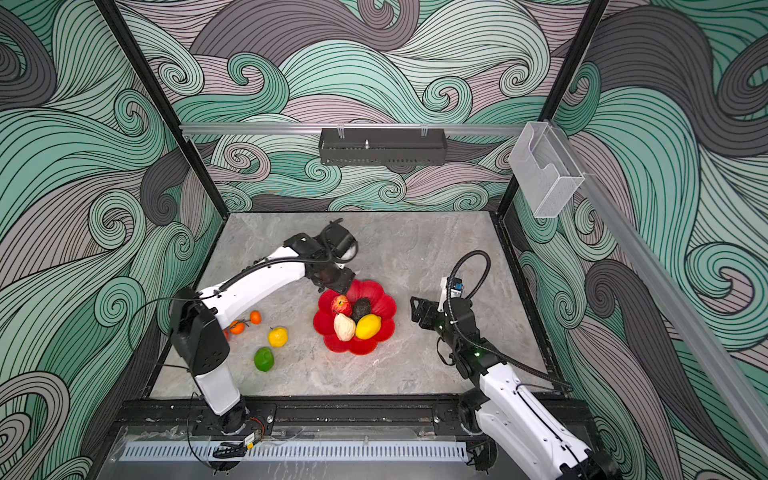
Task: Place and organize the fake fruits in the fruit bowl
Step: 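Move the left gripper to the dark plum beside the grapes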
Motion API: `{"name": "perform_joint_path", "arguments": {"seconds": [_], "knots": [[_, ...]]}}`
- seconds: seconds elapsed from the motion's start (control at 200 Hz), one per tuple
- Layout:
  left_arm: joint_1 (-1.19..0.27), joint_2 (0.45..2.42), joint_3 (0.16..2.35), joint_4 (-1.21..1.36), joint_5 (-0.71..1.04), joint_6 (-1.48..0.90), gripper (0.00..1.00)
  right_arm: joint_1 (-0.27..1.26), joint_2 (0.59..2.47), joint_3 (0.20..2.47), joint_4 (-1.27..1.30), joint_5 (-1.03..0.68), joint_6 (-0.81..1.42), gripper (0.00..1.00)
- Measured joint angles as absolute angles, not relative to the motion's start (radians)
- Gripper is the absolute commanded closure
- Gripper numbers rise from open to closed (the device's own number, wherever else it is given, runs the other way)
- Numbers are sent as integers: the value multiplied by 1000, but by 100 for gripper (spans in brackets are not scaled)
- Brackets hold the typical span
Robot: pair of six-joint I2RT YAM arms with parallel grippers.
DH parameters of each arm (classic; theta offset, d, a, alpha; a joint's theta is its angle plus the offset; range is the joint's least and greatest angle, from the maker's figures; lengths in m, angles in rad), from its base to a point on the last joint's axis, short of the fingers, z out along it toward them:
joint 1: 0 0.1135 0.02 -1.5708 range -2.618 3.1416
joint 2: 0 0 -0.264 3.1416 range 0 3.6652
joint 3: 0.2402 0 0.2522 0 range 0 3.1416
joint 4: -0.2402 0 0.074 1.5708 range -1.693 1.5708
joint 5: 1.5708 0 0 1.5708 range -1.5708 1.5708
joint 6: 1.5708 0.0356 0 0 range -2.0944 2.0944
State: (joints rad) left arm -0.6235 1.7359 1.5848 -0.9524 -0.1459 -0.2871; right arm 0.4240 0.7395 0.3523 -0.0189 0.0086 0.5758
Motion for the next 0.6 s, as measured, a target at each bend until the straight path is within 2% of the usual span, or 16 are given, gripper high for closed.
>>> {"name": "perform_joint_path", "arguments": {"seconds": [0.15, 0.27, 0.425, 0.505, 0.6], "knots": [[-424, 1681, 1467, -854, -247, -404, 19, 437, 731, 352, -19, 20, 575, 18], [-322, 1695, 1403, -800, -302, -463, 12, 445, 725, 352, -20, 29, 575, 18], [-220, 1786, 1425, -767, -305, -505, 13, 453, 722, 352, -21, 40, 574, 17], [-171, 1848, 1456, -762, -281, -518, 20, 456, 721, 352, -22, 46, 572, 17], [-126, 1907, 1473, -754, -246, -528, 20, 457, 719, 352, -22, 49, 570, 17]]}}
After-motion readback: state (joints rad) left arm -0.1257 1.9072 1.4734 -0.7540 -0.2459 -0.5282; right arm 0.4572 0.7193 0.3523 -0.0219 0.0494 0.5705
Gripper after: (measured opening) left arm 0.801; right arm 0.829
